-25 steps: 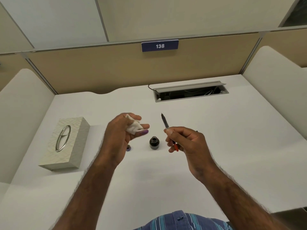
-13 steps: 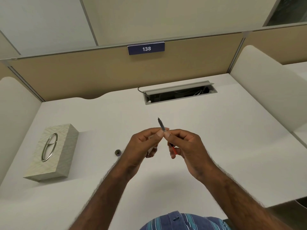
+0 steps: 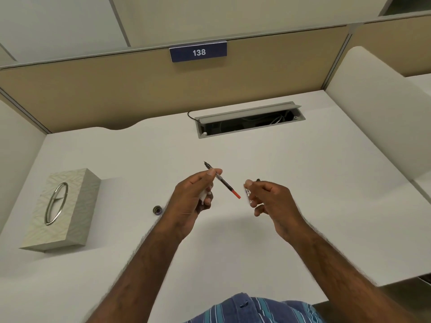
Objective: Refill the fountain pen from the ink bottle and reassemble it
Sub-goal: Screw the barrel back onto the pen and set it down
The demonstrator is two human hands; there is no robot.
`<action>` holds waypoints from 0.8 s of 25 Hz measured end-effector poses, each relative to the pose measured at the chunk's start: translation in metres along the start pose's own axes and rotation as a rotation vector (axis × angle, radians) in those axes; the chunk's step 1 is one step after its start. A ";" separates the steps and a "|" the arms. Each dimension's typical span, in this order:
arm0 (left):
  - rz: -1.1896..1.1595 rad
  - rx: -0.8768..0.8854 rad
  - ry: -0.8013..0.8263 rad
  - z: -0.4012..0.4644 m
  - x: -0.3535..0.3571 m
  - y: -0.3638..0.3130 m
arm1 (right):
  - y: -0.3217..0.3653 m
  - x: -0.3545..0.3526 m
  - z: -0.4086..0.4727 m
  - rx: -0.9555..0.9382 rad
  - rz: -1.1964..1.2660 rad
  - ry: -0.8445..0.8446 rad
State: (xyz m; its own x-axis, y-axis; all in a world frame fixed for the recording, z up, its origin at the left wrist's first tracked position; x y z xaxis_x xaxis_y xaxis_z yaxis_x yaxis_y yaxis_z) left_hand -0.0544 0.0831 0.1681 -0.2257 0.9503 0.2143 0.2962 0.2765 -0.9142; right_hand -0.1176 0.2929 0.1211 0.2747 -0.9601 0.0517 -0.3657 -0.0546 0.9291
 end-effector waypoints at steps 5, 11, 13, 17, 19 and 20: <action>0.014 -0.031 -0.042 0.012 -0.003 0.006 | -0.045 -0.017 0.050 0.004 -0.440 -0.188; 0.042 -0.052 -0.062 0.019 -0.006 0.004 | -0.076 -0.008 0.087 0.040 -0.787 -0.287; 0.046 -0.054 -0.065 0.019 -0.008 0.003 | -0.081 -0.002 0.091 0.041 -0.843 -0.300; 0.053 -0.039 -0.065 0.018 -0.010 0.001 | -0.085 0.003 0.091 0.057 -0.842 -0.306; 0.058 -0.028 -0.068 0.017 -0.011 0.001 | -0.083 0.004 0.085 0.038 -0.828 -0.271; 0.060 -0.019 -0.070 0.015 -0.012 0.001 | -0.081 0.005 0.079 0.014 -0.802 -0.245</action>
State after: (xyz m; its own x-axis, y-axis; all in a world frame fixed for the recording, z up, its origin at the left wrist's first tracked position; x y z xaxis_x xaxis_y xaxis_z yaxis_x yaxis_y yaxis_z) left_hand -0.0658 0.0695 0.1597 -0.2709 0.9532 0.1345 0.3285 0.2229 -0.9178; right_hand -0.1568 0.2714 0.0172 0.2554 -0.6610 -0.7056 -0.1532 -0.7483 0.6455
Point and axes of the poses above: each hand's wrist, its own z-axis towards the middle knuckle, its own x-axis out of the palm, y = z × x, the point moved 1 cm from there along z, towards the middle knuckle, and after that the axes turned 4 degrees about y, right-handed, at the moved point
